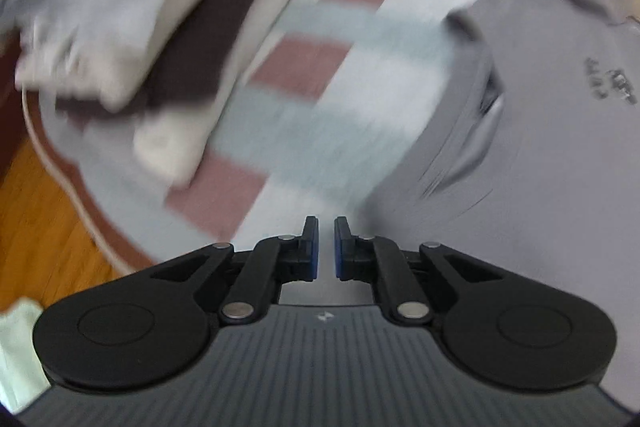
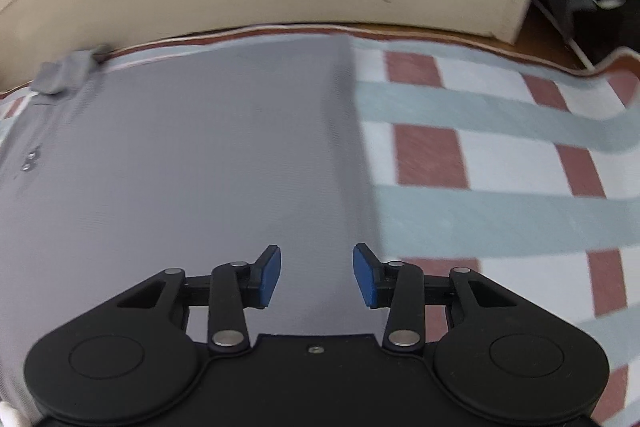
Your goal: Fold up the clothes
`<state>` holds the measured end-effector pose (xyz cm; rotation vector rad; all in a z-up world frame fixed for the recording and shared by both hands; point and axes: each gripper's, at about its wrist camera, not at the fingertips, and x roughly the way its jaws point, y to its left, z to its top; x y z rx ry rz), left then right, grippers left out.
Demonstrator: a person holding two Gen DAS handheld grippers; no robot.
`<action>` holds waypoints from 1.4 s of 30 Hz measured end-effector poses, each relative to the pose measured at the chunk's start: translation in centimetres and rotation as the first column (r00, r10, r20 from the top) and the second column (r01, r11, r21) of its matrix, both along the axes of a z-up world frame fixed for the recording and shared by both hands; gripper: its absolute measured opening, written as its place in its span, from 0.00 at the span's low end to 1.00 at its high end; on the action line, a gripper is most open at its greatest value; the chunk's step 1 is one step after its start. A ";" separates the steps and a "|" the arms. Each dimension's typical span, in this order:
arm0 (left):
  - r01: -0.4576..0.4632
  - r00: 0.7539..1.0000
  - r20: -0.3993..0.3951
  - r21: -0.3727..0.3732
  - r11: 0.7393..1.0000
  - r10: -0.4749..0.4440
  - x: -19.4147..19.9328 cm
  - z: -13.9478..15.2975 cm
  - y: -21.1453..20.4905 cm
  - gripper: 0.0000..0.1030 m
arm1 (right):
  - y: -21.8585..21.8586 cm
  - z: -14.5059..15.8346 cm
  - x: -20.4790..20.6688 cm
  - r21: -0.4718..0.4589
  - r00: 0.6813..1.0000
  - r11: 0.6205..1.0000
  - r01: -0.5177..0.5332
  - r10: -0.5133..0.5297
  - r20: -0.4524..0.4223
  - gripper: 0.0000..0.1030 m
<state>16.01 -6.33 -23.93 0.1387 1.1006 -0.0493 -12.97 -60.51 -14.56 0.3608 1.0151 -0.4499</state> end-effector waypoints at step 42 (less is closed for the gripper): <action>0.692 0.688 -0.181 -0.127 0.711 -0.703 -17.9 6.9 -7.4 0.60 | 9.6 4.4 -4.7 -0.073 0.831 0.831 -0.552 0.555 0.035 0.31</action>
